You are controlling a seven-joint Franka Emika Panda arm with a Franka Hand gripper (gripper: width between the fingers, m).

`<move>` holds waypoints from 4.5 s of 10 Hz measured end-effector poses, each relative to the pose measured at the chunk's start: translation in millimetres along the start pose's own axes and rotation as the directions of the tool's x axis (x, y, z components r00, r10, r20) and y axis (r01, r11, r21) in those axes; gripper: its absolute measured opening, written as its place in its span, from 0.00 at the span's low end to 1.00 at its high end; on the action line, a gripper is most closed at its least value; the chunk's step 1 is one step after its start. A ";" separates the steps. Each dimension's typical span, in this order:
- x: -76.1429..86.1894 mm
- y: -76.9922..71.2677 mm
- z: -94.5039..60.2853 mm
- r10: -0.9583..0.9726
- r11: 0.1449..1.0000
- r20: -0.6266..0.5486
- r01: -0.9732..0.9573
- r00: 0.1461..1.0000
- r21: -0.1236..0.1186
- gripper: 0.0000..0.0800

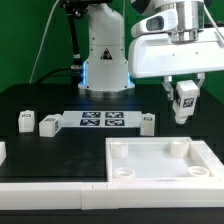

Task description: Assemble one leg

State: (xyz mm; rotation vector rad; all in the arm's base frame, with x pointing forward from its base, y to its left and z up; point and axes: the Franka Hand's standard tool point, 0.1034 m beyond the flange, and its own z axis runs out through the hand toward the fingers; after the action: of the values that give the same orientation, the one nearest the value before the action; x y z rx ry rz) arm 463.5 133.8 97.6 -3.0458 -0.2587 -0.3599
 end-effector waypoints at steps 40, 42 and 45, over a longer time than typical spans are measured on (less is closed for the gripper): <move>136.1 40.8 59.1 -0.255 0.967 -0.319 0.241 0.913 -0.084 0.36; 136.4 40.9 58.9 -0.255 0.967 -0.342 0.238 0.905 -0.090 0.36; 136.3 41.0 59.6 -0.255 0.967 -0.336 0.239 0.907 -0.089 0.67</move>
Offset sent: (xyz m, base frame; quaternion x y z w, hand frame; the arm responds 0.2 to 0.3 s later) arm 0.0554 -0.0231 -0.0013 -0.0001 0.0447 -0.0643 0.9969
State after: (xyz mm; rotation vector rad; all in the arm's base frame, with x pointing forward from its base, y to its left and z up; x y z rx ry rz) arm 614.7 120.0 70.2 -2.9220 -0.6209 -0.9162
